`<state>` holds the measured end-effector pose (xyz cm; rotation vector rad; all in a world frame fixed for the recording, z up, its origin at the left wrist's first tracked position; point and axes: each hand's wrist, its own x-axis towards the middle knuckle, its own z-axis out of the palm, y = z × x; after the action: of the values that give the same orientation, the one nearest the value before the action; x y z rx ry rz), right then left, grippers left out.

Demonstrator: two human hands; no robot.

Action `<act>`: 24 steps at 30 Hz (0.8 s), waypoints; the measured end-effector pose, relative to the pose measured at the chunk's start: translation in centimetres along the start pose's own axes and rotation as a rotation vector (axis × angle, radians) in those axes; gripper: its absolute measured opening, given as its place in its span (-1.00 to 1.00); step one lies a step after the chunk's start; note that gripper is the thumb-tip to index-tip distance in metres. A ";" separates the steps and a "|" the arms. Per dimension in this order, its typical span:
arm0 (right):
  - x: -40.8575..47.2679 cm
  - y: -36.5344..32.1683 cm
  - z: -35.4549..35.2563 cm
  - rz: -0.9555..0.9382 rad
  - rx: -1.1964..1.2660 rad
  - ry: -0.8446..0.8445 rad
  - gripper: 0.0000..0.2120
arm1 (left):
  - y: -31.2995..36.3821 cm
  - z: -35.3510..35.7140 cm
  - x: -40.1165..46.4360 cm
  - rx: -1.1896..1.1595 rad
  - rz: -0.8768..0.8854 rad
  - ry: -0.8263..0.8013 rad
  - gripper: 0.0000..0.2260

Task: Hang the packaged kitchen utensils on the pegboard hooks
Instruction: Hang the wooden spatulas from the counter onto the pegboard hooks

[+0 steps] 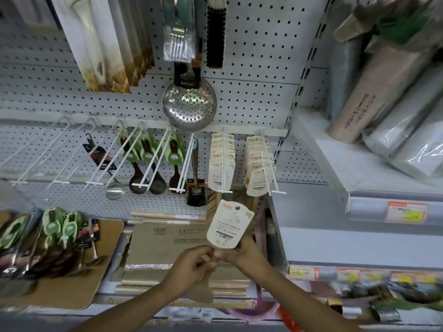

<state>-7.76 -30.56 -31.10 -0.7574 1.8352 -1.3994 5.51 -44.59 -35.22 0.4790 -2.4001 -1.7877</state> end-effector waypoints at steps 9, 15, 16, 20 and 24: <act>0.9 -0.9 1.4 -0.021 0.101 0.139 -0.76 | -1.0 1.7 -0.3 -0.137 -0.079 0.020 -0.89; 2.2 -0.9 1.4 -0.002 0.157 0.121 -0.79 | -2.4 2.0 -0.9 -0.123 -0.143 0.016 -0.97; 2.4 -0.9 1.5 -0.001 0.160 0.109 -0.78 | -2.6 2.0 -1.1 -0.118 -0.156 0.014 -0.97; 2.9 -0.7 1.8 0.014 0.178 0.093 -0.79 | -3.2 2.0 -1.5 -0.146 -0.203 0.012 -0.93; 3.4 -0.3 2.0 0.031 0.194 0.100 -0.76 | -3.7 1.8 -1.3 -0.180 -0.232 0.010 -0.96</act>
<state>-8.11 -34.45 -31.77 -0.5667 1.7461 -1.5936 6.94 -43.48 -39.17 0.7684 -2.2267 -2.0637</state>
